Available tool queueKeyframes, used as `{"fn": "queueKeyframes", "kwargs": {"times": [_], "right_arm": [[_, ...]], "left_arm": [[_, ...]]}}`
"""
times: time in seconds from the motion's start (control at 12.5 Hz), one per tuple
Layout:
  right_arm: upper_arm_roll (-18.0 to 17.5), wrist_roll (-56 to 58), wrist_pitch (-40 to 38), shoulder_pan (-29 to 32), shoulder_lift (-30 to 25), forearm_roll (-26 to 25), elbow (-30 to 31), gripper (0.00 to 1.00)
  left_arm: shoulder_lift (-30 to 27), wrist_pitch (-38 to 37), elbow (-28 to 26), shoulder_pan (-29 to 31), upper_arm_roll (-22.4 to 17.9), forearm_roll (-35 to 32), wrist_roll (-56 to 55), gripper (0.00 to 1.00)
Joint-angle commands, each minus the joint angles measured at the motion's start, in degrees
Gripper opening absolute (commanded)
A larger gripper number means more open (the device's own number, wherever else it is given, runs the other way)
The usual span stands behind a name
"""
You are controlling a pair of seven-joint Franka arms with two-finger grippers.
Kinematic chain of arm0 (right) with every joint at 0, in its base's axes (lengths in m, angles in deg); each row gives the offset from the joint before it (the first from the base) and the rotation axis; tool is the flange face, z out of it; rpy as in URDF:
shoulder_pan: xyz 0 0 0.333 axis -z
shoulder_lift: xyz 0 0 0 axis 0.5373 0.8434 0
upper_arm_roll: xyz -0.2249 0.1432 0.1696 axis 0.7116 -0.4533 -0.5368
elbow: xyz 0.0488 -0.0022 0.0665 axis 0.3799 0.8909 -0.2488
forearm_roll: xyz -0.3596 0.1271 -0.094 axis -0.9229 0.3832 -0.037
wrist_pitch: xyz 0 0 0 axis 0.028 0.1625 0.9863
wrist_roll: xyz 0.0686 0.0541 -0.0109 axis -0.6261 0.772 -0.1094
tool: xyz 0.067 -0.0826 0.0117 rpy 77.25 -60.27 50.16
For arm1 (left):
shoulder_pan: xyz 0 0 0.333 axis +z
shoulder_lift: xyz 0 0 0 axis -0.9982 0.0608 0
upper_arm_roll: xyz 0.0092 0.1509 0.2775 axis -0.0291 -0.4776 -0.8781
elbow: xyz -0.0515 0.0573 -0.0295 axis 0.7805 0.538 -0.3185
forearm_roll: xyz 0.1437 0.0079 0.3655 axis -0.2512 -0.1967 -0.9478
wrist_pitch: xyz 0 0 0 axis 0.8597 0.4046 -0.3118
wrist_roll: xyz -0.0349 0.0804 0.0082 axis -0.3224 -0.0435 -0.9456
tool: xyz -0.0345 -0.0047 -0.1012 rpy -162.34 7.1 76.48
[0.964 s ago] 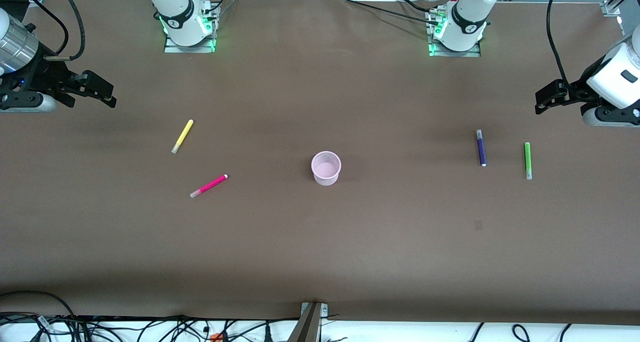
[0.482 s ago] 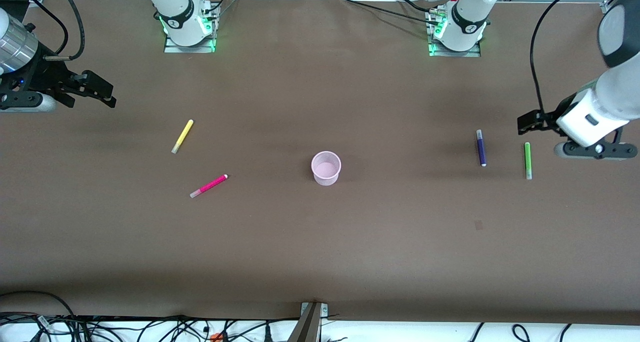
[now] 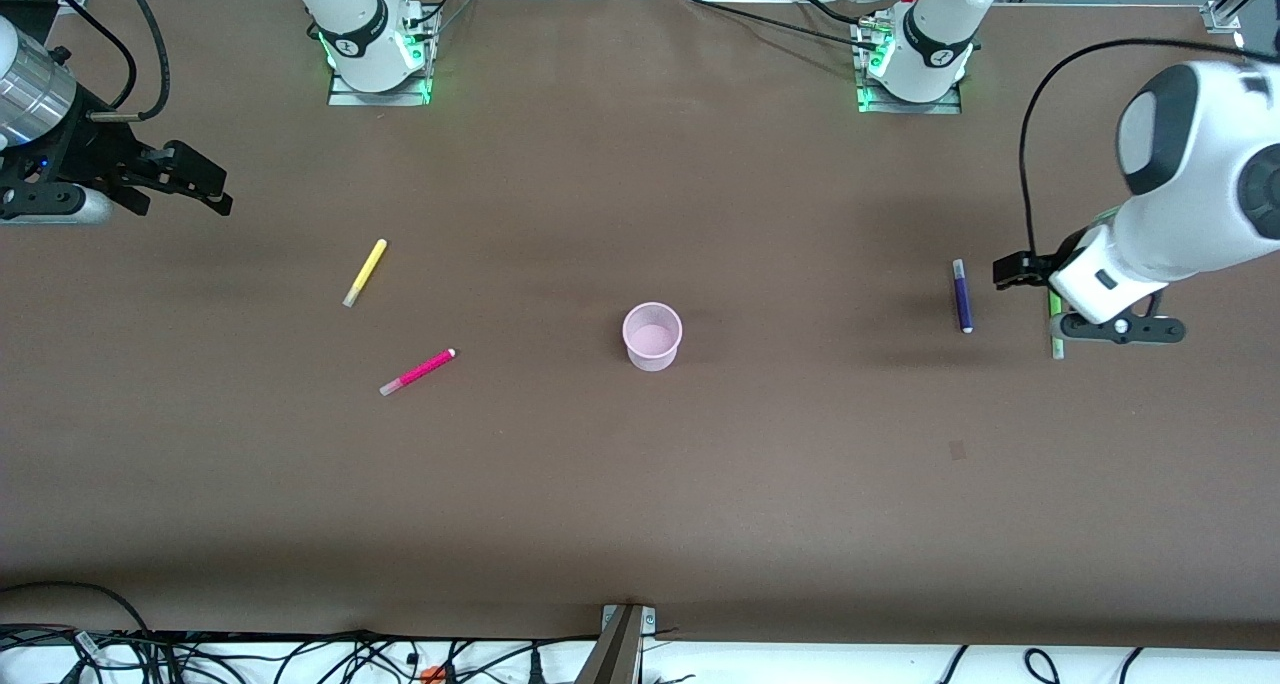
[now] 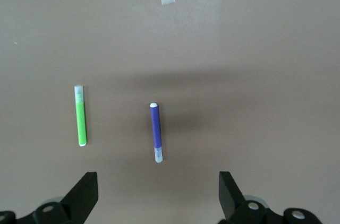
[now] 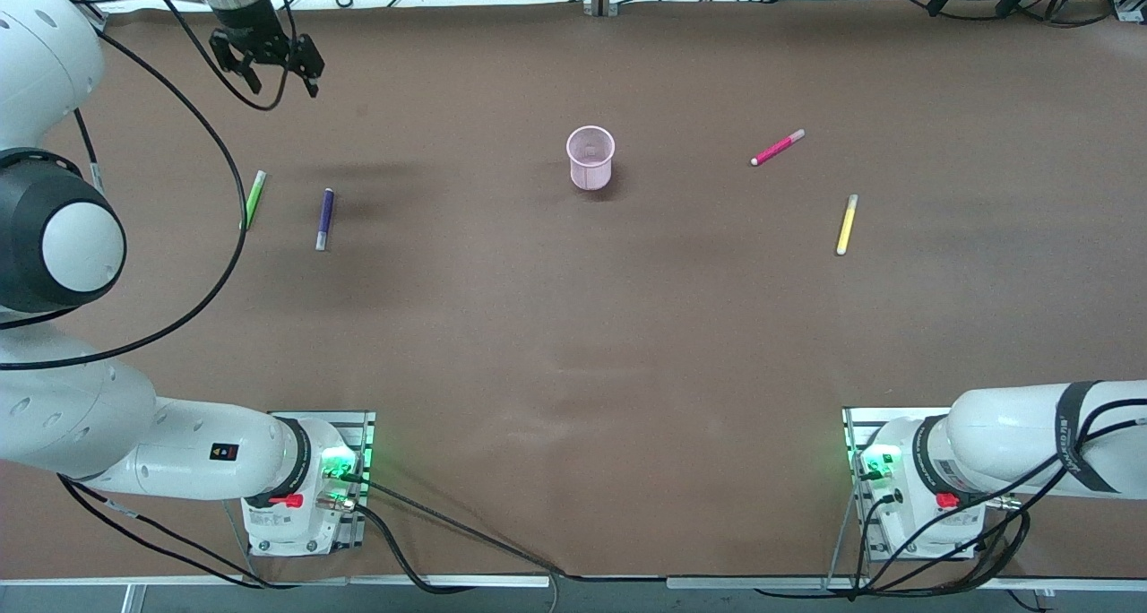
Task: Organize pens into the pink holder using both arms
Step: 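Move the left gripper down over the blue marker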
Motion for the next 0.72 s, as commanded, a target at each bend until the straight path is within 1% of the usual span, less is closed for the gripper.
{"fn": "queueKeyframes", "kwargs": {"times": [0.0, 0.16, 0.24, 0.32, 0.4, 0.48, 0.56, 0.64], "right_arm": [[-0.7, 0.2, -0.4, 1.2, 0.7, 0.4, -0.8, 1.0], [0.0, 0.5, -0.4, 1.3, 0.7, 0.6, -0.8, 1.0], [0.2, 0.7, -0.2, 1.4, 0.8, 0.7, -0.8, 1.0], [0.2, 0.4, -0.4, 1.4, 0.7, 0.7, -0.8, 1.0], [0.3, 0.0, -0.5, 1.4, 0.7, 0.7, -0.9, 1.0], [1.6, 0.2, -0.3, 0.9, 0.6, 1.0, -0.7, 1.0], [2.4, 0.3, -0.4, 0.6, 0.6, 0.9, -0.6, 1.0], [2.9, 0.3, -0.4, 0.2, 0.5, 1.0, -0.3, 1.0]], "left_arm": [[-1.5, 12.8, -11.8, 0.8, -0.1, -1.1, 1.3, 1.0], [-0.9, 26.7, -20.8, 2.1, -0.1, -1.1, 1.2, 1.0], [0.7, 32.7, -23.9, 2.8, -0.1, -1.1, 1.2, 1.0], [3.2, 37.8, -25.3, 3.1, -0.1, -1.2, 1.3, 1.0], [5.7, 40.8, -25.4, 3.2, -0.1, -1.2, 1.3, 1.0], [8.6, 42.6, -25.2, 3.2, -0.1, -1.2, 1.3, 1.0], [9.9, 45.4, -25.4, 3.2, -0.1, -1.3, 1.3, 1.0], [11.1, 46.2, -25.3, 3.3, -0.1, -1.2, 1.3, 1.0]]}}
